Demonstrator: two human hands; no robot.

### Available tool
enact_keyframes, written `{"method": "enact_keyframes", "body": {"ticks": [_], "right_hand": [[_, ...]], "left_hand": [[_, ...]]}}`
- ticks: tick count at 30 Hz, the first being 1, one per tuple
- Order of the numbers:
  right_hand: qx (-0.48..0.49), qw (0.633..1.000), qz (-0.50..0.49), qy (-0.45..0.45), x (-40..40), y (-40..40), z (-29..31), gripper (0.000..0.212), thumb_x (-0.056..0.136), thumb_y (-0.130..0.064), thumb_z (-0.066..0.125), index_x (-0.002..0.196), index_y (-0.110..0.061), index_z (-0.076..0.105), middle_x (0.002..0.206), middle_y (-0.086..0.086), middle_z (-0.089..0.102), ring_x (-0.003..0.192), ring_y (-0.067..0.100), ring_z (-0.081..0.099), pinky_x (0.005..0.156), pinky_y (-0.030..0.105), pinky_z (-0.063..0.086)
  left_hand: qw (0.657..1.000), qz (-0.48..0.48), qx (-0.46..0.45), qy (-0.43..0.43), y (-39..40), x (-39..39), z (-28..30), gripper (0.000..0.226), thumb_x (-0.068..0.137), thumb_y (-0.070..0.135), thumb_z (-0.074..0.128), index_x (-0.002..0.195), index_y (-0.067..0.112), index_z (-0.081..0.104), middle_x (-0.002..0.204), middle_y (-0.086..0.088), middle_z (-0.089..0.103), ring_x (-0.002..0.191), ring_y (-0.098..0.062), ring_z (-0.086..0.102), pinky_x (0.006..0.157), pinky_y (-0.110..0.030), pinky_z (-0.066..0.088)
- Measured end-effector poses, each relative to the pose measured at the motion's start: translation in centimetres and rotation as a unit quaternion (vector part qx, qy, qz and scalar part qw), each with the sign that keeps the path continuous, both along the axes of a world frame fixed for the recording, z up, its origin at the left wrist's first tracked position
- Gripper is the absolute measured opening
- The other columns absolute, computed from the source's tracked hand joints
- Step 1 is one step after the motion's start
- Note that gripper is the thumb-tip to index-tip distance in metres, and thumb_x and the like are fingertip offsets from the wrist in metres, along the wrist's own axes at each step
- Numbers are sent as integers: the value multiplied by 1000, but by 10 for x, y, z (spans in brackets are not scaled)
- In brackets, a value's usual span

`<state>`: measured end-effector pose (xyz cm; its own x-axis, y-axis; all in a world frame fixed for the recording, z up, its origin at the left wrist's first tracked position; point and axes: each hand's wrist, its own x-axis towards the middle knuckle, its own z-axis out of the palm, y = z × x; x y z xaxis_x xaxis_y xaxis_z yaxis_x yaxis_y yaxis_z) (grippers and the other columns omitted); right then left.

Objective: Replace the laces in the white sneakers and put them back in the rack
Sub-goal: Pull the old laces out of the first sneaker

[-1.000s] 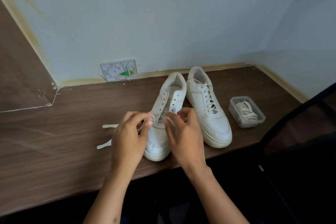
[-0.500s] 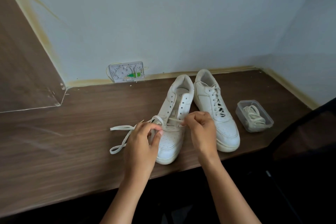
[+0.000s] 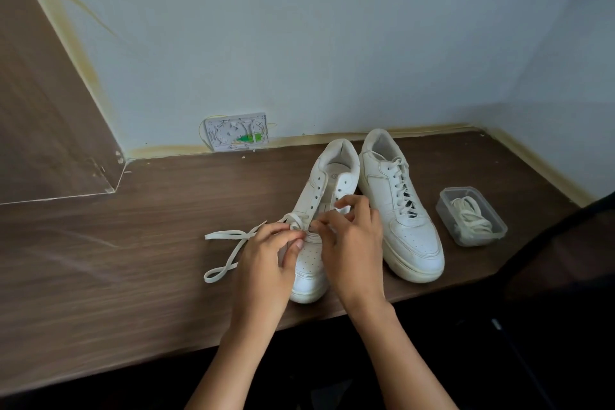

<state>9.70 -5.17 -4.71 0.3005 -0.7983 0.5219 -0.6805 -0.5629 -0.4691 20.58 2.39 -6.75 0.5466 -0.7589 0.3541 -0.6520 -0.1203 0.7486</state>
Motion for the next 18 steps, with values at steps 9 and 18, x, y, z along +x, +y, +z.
{"method": "enact_keyframes", "body": {"ticks": [9,18], "right_hand": [[7,999,-7,42,6,3,-7,3,85,-28,72,83,-26,73,133,0,44,109,25,36,87,37,35],[123,935,-52,-327,-27,-15,20,18,95,-17,59,81,-28,61,119,-12,32,124,16,34,104,43,39]], "left_hand": [[1000,-8,-11,12,-1,-2,3,17,88,13,71,101,21,77,110,12,65,99,5,55,84,4,30],[999,-11,-9,51,0,-9,1,20,87,16,70,101,29,74,114,17,67,105,2,60,86,-14,43]]}}
